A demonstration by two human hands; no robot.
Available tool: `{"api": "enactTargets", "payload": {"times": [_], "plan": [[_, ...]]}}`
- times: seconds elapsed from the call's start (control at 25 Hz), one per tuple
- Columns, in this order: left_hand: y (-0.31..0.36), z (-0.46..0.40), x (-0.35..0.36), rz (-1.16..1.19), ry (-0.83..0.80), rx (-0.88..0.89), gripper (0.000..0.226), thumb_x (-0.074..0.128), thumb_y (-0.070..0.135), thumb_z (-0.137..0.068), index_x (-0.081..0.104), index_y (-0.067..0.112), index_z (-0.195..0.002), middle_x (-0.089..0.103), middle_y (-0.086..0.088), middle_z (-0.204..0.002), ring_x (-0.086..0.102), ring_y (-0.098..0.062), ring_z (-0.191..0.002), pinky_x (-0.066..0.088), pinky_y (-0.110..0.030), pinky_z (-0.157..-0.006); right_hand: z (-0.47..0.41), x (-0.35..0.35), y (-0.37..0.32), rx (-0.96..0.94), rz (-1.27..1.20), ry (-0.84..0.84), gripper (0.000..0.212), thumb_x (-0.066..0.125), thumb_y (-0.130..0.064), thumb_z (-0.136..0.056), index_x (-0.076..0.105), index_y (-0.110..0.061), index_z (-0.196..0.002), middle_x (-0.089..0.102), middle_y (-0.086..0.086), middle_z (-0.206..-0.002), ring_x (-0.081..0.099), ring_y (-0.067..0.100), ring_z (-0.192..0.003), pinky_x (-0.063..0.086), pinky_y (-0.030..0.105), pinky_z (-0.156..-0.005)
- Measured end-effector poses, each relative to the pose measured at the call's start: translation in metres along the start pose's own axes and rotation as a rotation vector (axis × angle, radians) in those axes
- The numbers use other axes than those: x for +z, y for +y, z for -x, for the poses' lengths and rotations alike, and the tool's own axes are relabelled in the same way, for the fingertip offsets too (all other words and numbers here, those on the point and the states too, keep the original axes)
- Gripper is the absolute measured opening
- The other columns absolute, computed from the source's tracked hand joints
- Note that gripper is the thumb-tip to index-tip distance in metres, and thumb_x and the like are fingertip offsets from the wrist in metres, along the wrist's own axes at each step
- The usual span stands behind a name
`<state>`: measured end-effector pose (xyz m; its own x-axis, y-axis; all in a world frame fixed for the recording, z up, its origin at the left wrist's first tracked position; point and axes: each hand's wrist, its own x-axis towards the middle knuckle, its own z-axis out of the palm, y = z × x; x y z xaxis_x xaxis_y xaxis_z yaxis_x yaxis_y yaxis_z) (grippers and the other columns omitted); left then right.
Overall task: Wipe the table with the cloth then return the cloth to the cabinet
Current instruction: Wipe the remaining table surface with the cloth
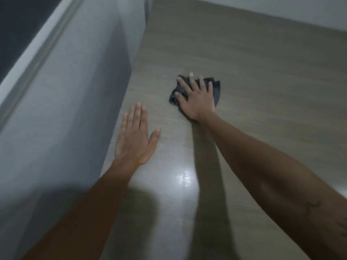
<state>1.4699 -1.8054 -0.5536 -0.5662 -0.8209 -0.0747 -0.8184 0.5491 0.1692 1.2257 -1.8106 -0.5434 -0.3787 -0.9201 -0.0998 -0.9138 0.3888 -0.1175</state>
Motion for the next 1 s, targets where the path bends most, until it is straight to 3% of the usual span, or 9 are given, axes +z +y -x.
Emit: {"api": "enactTargets", "payload": {"times": [0.36, 0.56, 0.72, 1.0], "plan": [[-0.015, 0.158, 0.001, 0.053, 0.014, -0.135, 0.083, 0.006, 0.057, -0.092, -0.005, 0.007, -0.157, -0.011, -0.010, -0.165, -0.010, -0.021, -0.153, -0.008, -0.041, -0.124, 0.229, 0.023, -0.058, -0.165, -0.040, -0.013, 0.066, 0.023, -0.064, -0.100, 0.020, -0.040, -0.162, 0.016, 0.001, -0.171, 0.011, 0.032, -0.158, 0.001, 0.057, -0.126], [-0.014, 0.182, -0.006, 0.084, 0.033, -0.209, 0.077, 0.013, 0.053, -0.098, -0.012, 0.007, -0.155, -0.018, -0.010, -0.164, -0.014, -0.021, -0.152, -0.007, -0.041, -0.124, 0.329, 0.036, -0.070, -0.286, -0.054, 0.043, 0.064, 0.038, -0.061, -0.101, 0.025, -0.040, -0.161, 0.022, -0.002, -0.170, 0.013, 0.028, -0.158, 0.009, 0.058, -0.126], [-0.014, 0.169, -0.007, 0.098, 0.057, -0.255, 0.078, 0.026, 0.049, -0.101, -0.011, 0.006, -0.155, -0.018, -0.010, -0.164, -0.014, -0.022, -0.152, -0.006, -0.041, -0.124, 0.285, 0.035, -0.062, -0.275, -0.024, 0.091, 0.063, 0.040, -0.063, -0.100, 0.032, -0.040, -0.158, 0.029, -0.001, -0.167, 0.023, 0.029, -0.156, 0.012, 0.059, -0.125], [-0.016, 0.135, 0.000, 0.128, 0.151, -0.254, 0.080, 0.027, 0.050, -0.096, 0.015, -0.003, -0.155, 0.005, -0.019, -0.165, 0.007, -0.031, -0.153, 0.012, -0.049, -0.123, 0.092, 0.009, -0.034, -0.138, 0.008, 0.021, 0.068, 0.018, -0.070, -0.097, 0.023, -0.044, -0.160, 0.021, -0.001, -0.170, 0.017, 0.030, -0.157, 0.001, 0.055, -0.126]]}}
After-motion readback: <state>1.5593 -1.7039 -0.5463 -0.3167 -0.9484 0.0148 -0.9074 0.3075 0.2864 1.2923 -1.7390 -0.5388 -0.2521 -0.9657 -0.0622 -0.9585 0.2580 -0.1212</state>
